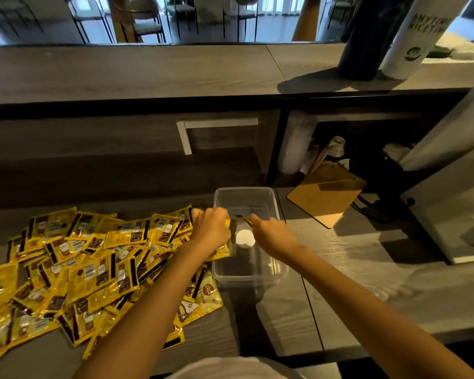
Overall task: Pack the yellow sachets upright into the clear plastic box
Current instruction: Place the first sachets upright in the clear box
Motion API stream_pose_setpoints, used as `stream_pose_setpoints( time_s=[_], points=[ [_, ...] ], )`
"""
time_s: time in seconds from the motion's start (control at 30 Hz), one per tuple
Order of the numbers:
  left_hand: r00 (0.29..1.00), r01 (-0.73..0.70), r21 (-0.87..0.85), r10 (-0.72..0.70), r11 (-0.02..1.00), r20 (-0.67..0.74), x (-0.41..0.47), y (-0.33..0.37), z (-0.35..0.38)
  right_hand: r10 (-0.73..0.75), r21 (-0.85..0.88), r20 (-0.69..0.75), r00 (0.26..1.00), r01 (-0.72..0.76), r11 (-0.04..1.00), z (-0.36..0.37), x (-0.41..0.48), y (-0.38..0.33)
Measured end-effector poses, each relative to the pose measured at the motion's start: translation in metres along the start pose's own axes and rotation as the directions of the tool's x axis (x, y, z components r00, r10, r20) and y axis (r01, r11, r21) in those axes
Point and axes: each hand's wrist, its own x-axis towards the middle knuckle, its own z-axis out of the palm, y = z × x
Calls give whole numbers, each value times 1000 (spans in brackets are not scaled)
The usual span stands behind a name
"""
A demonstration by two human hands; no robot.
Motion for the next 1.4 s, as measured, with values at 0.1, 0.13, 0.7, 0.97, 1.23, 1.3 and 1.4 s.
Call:
stream_pose_setpoints(
  time_s=[0.1, 0.13, 0.7, 0.97, 1.23, 1.3, 1.4],
  points=[
    [992, 92, -243, -111, 966, -67, 2, -7, -13, 104, 138, -180, 978, -80, 987, -12, 3, 8],
    [988, 111, -338, -141, 935, -67, 3, -8, -16, 138, 176, -207, 969, -102, 979, -15, 4, 10],
    [934, 211, -962, -328, 176, 145, -7, -10, -6, 568, 881, -138, 811, -162, 445, -31, 16, 15],
    [997, 81, -899, -20, 430, 80, -9, -19, -2, 480, 818, -258, 838, -75, 571, -27, 12, 22],
    [963, -101, -583, 226, 806, 146, -17, -7, 23, 243, 727, -23, 970, -150, 670, -19, -13, 19],
    [945, -169, -462, 276, 871, 174, -24, -10, 28, 184, 672, 32, 982, -158, 724, -14, -22, 18],
    [929, -251, -308, 318, 917, 188, -32, -15, 32, 105, 523, 82, 991, -132, 842, -7, -30, 12]
  ],
)
